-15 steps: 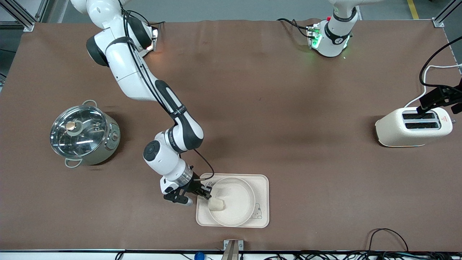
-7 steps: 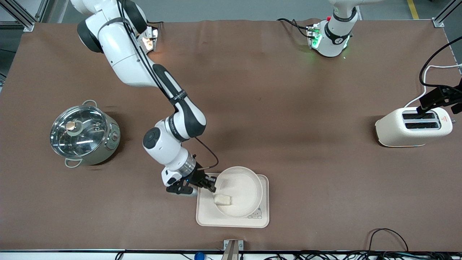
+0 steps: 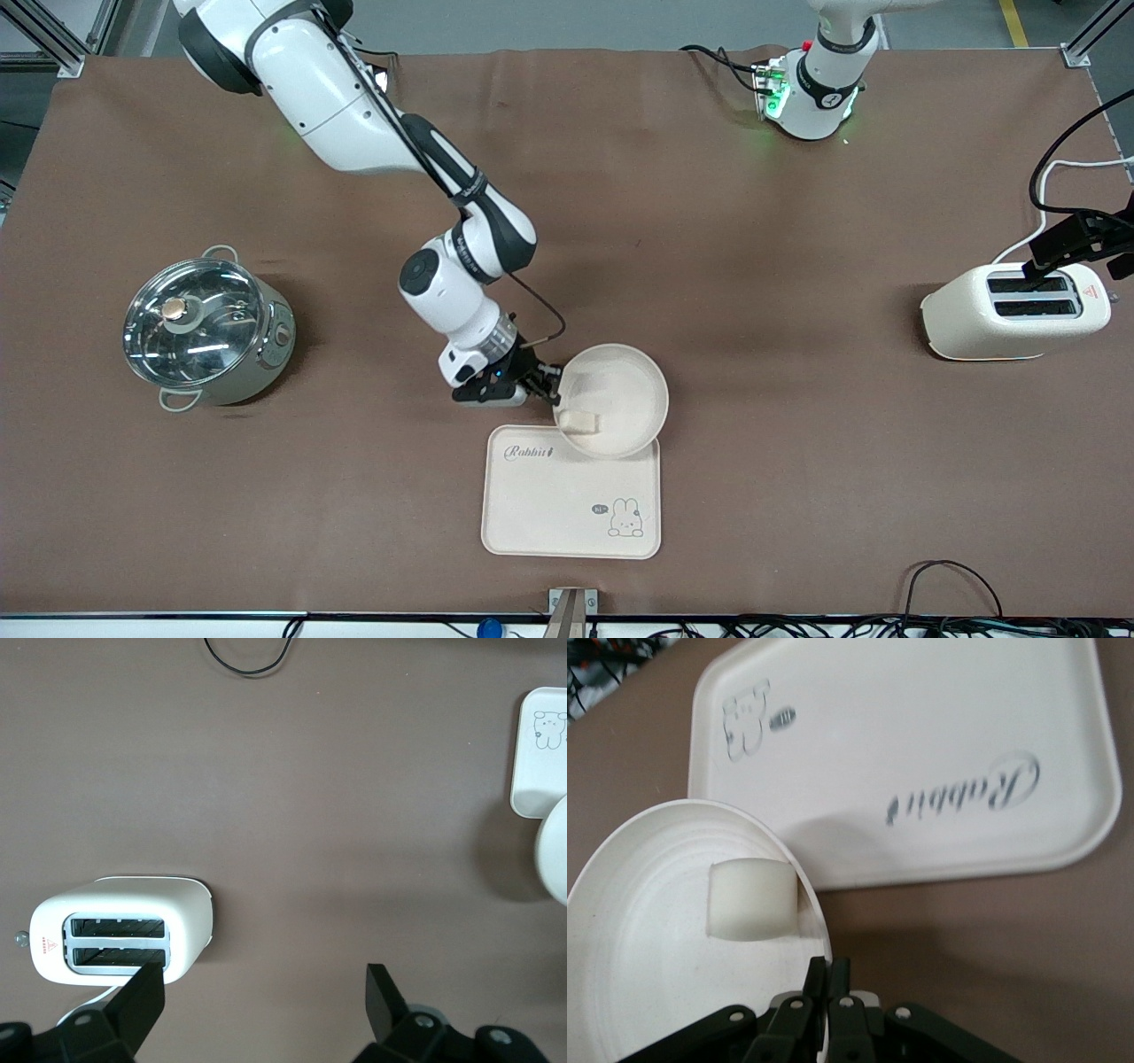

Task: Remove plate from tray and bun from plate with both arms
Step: 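Lower the plate onto the table while the left gripper reaches toward it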

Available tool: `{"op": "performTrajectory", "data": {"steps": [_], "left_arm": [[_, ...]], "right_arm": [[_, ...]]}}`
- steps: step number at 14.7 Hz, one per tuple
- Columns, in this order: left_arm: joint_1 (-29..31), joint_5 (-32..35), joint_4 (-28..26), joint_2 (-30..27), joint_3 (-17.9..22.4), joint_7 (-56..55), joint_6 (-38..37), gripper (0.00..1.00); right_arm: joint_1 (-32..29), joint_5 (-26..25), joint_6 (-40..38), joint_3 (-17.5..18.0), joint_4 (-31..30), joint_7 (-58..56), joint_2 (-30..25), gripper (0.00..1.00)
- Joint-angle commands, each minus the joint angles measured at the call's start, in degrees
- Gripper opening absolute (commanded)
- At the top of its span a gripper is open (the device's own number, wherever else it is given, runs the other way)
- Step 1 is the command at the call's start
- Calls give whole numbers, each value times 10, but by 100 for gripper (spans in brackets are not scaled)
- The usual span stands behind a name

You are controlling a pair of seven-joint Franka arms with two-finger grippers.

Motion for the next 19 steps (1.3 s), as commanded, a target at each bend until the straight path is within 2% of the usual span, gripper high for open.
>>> {"op": "performTrajectory", "data": {"steps": [1,6,9,10,12,14,17,18,19], "left_arm": [[2,1,7,2,-1,13,0,100],[-2,-1,1,4,-2,6,-3,100],[-22,-45,-24,11,-15,-47,2,100],[-30,-60,-26,21,-17,-72,7,100],[-42,-84,-28,36,-23,-84,16,100],[-78,-92,-36,52,-23,-134,36,100],[-159,-88,-60,93,-23,-262,140,100],[-180,-87,-59,111,-23,-297,170,100],[-197,-86,-58,130,-23,-333,203,100]], "right_arm": [[-2,6,29,4,-103,-41,-44,0],[-44,6,24,6,-189,-104,-109,0],[-93,6,15,45,-231,-127,-137,0],[-94,10,14,49,-230,-120,-139,6],[-89,11,12,56,-225,-78,-137,8],[-76,12,13,57,-225,-68,-137,7],[-55,12,16,57,-224,-42,-137,7],[-60,11,16,57,-223,-48,-137,24],[-67,11,16,57,-223,-49,-137,54]]}}
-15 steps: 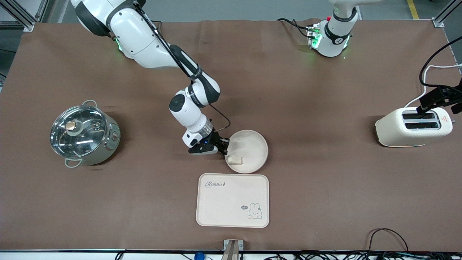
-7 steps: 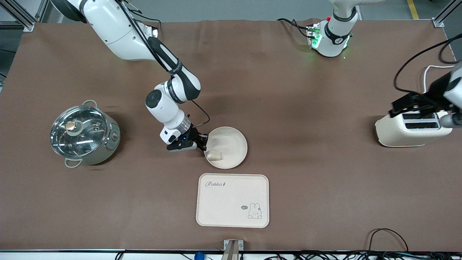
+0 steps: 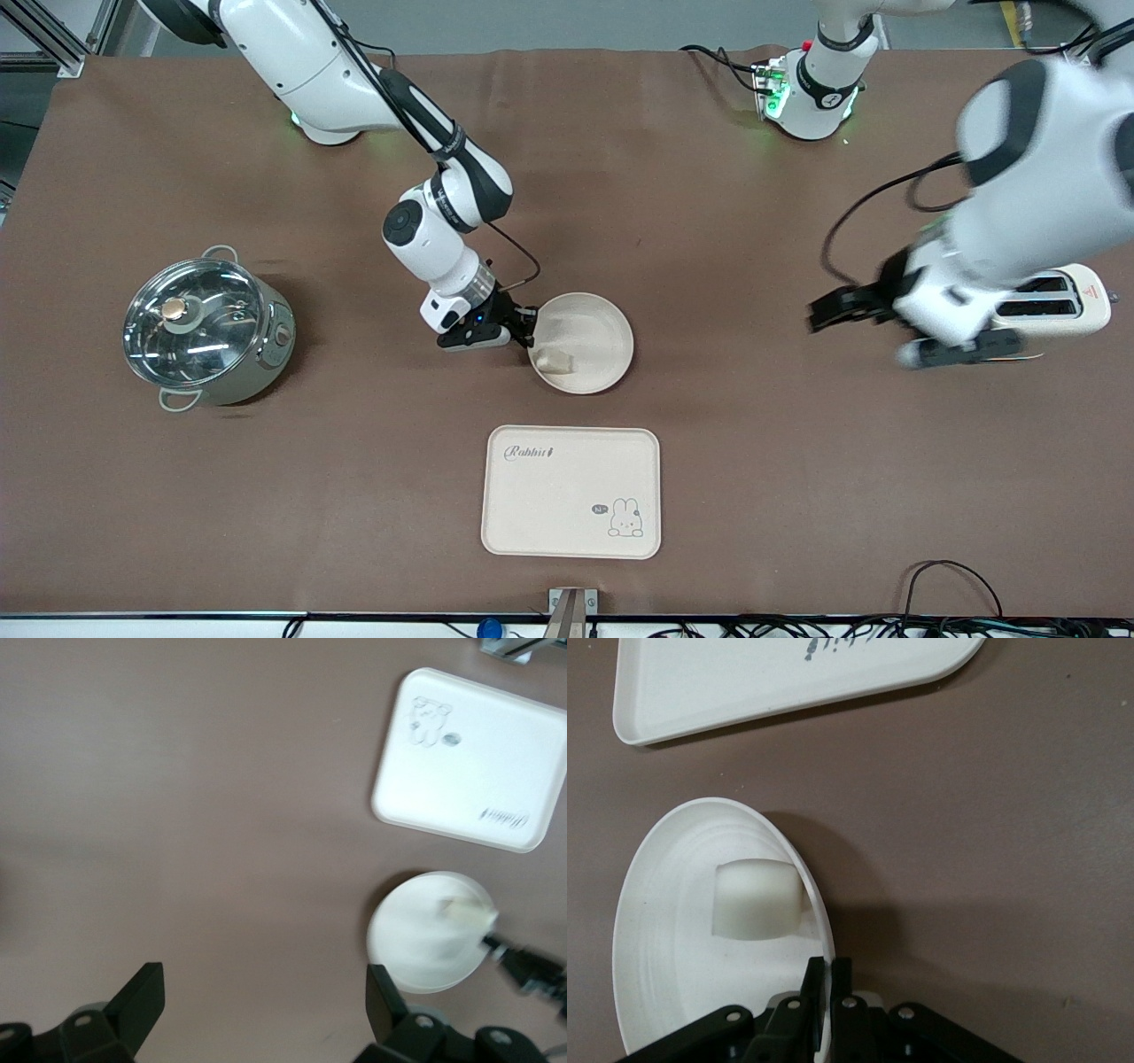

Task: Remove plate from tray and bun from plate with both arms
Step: 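Lower the plate onto the table while the left gripper reaches toward it, then grasp the bun with the left gripper while the right gripper releases the plate, then carry the bun toward the toaster while the right gripper returns to rest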

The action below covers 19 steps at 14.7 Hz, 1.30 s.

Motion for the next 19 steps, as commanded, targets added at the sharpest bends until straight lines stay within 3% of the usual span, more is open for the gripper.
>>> {"op": "performTrajectory", "data": {"steps": [1,4,5,9,13,16,19], "left_arm": [[-54,2,1,51,3,-91,85,100],[-100,28,3,105,4,-181,161,100],[-111,41,3,119,4,-207,184,100],[-166,44,6,190,3,-307,314,100],[-207,42,4,253,4,-374,412,100],[-235,41,5,291,3,-446,468,100],[-253,42,3,305,4,-499,473,100]], "right_arm": [[-16,10,1,3,-21,4,-21,100],[-24,10,-12,3,-18,5,-42,100],[-29,10,-56,1,-9,5,-56,100],[-89,-19,-306,-32,46,-23,-143,100],[-194,-86,-599,-46,170,-82,-204,100],[-266,-127,-750,-47,258,-82,-244,100],[-283,-224,-837,-47,313,-77,-276,100]]}}
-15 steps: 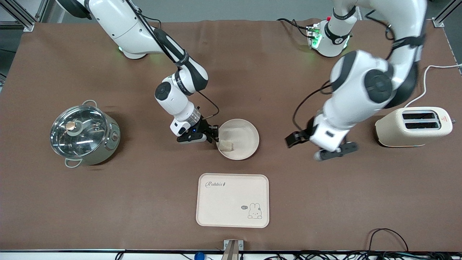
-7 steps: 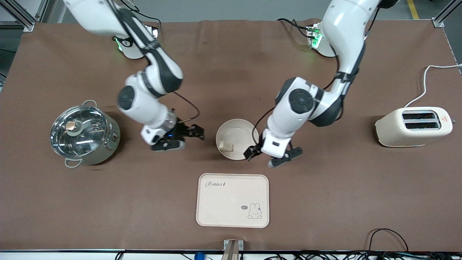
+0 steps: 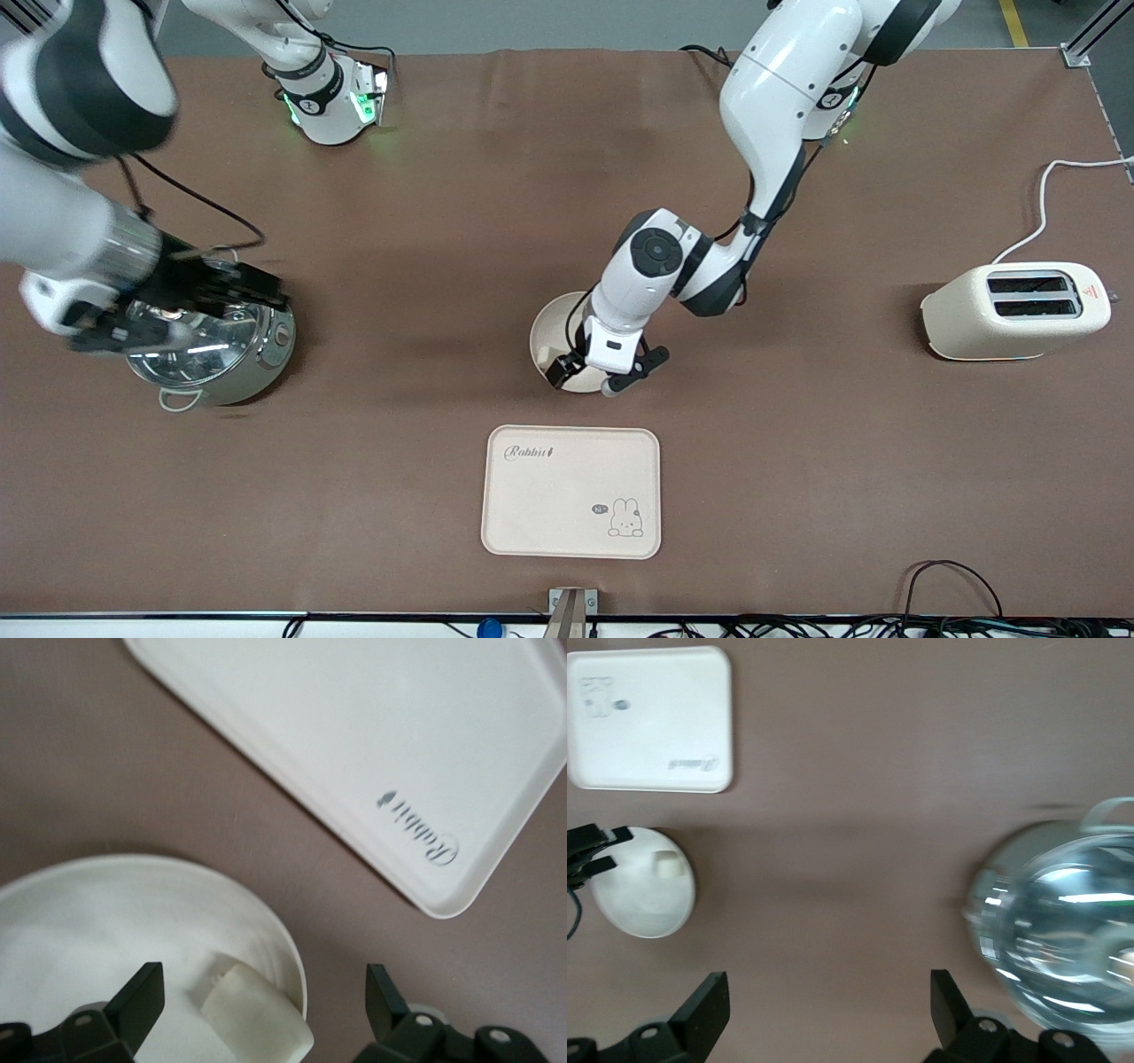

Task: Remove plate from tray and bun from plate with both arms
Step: 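Carry the bun toward the toaster while the right gripper returns to rest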

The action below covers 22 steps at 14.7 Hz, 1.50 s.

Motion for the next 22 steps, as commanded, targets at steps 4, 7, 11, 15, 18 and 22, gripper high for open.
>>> {"op": "performTrajectory", "data": {"steps": [4,7,11,15,18,22], "left_arm": [[-27,10,6,7,5,-76,4,100],[-34,10,6,20,5,-84,12,100],[-40,9,7,40,5,-85,47,100],[-43,7,6,39,6,-95,47,44],[-42,10,6,38,6,-103,47,23],[-29,12,7,2,9,-86,-21,17]], "right_arm": [[-53,-66,-104,7,23,3,-81,100],[-8,-75,-118,-74,22,1,-97,100],[14,-69,-117,-128,23,-49,-97,100],[11,-64,-118,-130,23,-60,-97,100],[12,-63,-122,-129,23,-67,-99,100],[12,-62,-112,-130,22,-68,-97,100]]}}
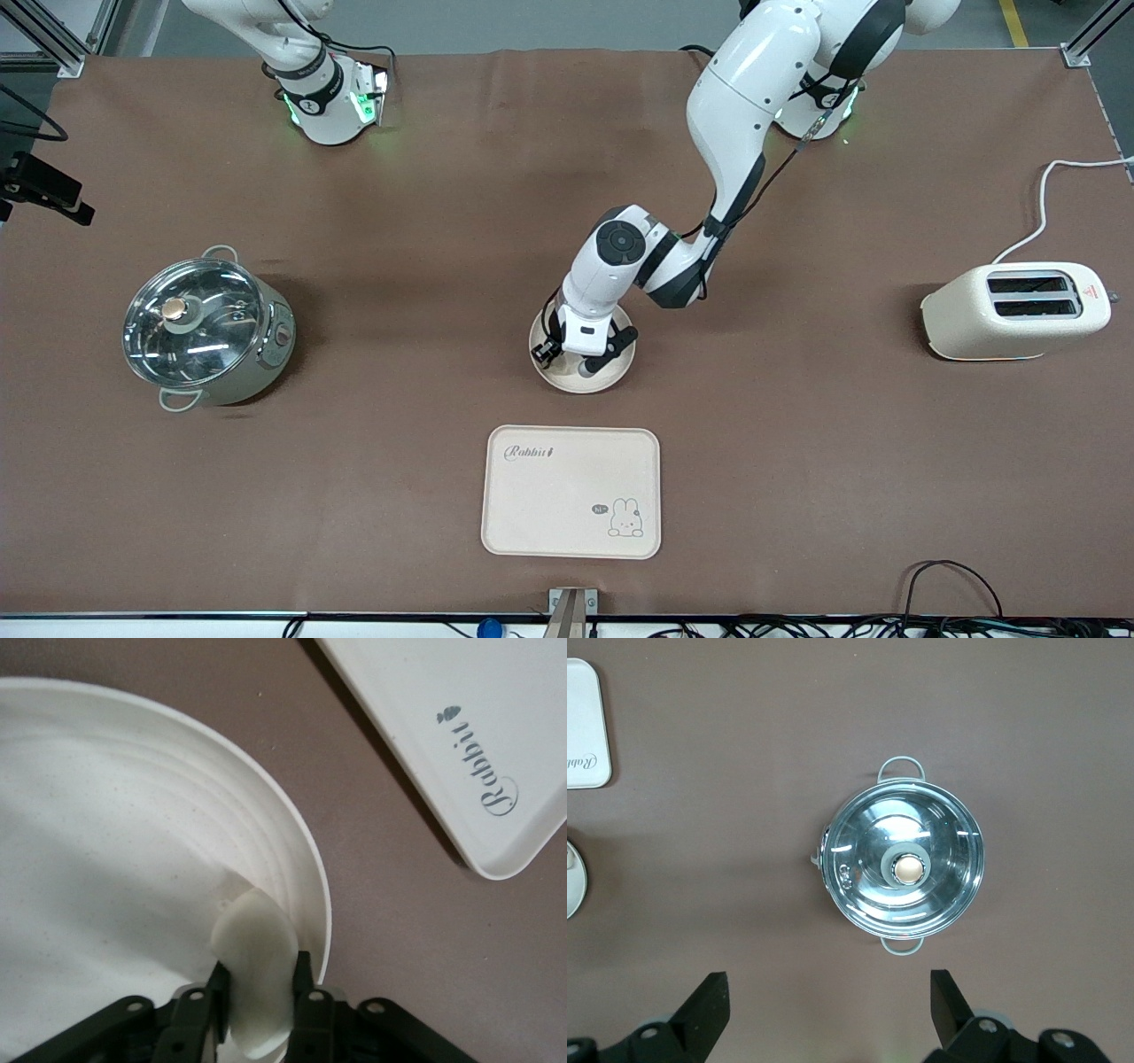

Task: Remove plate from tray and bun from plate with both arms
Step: 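Carry the bun toward the toaster while the right gripper returns to rest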

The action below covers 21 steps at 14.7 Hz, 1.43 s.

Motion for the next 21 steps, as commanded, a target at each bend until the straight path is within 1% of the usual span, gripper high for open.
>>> {"op": "performTrajectory", "data": {"steps": [1,3,5,6,7,8,10,12,14,16,17,19,20,21], "left_arm": [[21,13,3,-61,6,38,-117,13],[71,13,0,-123,4,142,-222,12],[117,12,-3,-169,2,257,-326,12],[141,11,-10,-182,2,312,-361,11],[159,11,-22,-194,0,359,-377,6],[186,11,-50,-208,0,405,-380,2],[243,11,-100,-228,0,514,-379,1],[302,3,-138,-238,-1,626,-378,1],[338,-1,-165,-226,0,670,-373,4],[366,-1,-172,-197,0,722,-353,5],[377,-3,-171,-183,0,743,-345,10],[388,-1,-168,-156,0,751,-322,34],[387,-1,-166,-154,0,753,-320,44],[385,-1,-164,-156,0,751,-321,63]], "right_arm": [[5,0,6,-5,-8,-6,-7,100],[5,6,14,-5,-9,-6,-5,100],[5,16,20,-5,-11,-7,-5,100],[8,16,22,-4,-11,-7,-5,100],[10,16,21,-1,-12,-3,-6,100],[11,16,19,2,-12,-2,-7,100],[11,16,17,2,-12,-2,-8,100],[13,16,19,2,-13,-2,-7,100],[12,16,18,2,-13,-2,-7,100],[12,17,15,2,-13,-2,-8,100],[12,17,16,2,-13,-1,-8,100],[14,17,20,2,-13,-1,-8,100],[16,17,20,2,-13,-1,-7,100],[18,17,22,2,-13,-1,-7,100]]}}
